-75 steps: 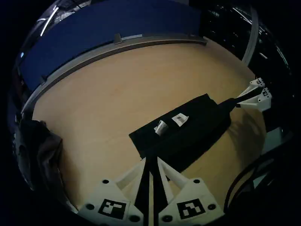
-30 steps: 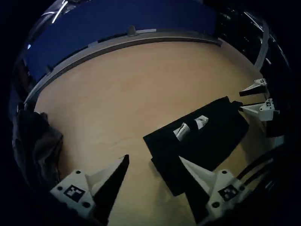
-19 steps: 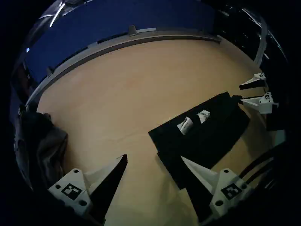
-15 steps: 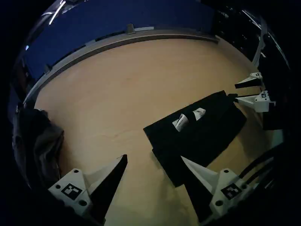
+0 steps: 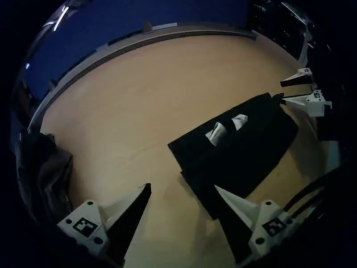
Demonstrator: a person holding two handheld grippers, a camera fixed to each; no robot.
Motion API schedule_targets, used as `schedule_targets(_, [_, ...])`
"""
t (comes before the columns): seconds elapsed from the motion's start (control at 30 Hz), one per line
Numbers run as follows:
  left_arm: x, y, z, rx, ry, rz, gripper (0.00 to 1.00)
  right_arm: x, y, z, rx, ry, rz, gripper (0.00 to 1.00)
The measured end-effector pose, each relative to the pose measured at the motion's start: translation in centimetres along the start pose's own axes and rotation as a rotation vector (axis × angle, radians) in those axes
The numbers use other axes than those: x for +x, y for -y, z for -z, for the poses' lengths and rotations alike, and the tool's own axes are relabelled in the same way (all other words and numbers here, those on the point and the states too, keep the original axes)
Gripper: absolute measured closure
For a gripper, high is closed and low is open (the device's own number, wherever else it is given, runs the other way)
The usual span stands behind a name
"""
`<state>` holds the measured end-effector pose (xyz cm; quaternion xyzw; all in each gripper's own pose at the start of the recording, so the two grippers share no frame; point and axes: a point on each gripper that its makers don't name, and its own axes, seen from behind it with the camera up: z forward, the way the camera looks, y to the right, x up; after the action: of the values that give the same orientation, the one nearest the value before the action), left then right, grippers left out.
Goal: Fold towel
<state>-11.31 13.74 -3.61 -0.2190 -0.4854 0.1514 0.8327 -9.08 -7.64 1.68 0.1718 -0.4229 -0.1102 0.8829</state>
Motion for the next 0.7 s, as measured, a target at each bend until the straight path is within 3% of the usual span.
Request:
schedule_targets(0.3, [-0.5,0.4,-0.5,0.020,0.015,-0.031,0.06,0.0,0.2,0.4,0.003,-0.003,0.004,0.00])
schedule_targets(0.7, [0.4,1.3,-1.0,0.042,0.007,-0.013,0.06,-0.6,0.4,1.5,0.005,-0.005,0.007,0.00])
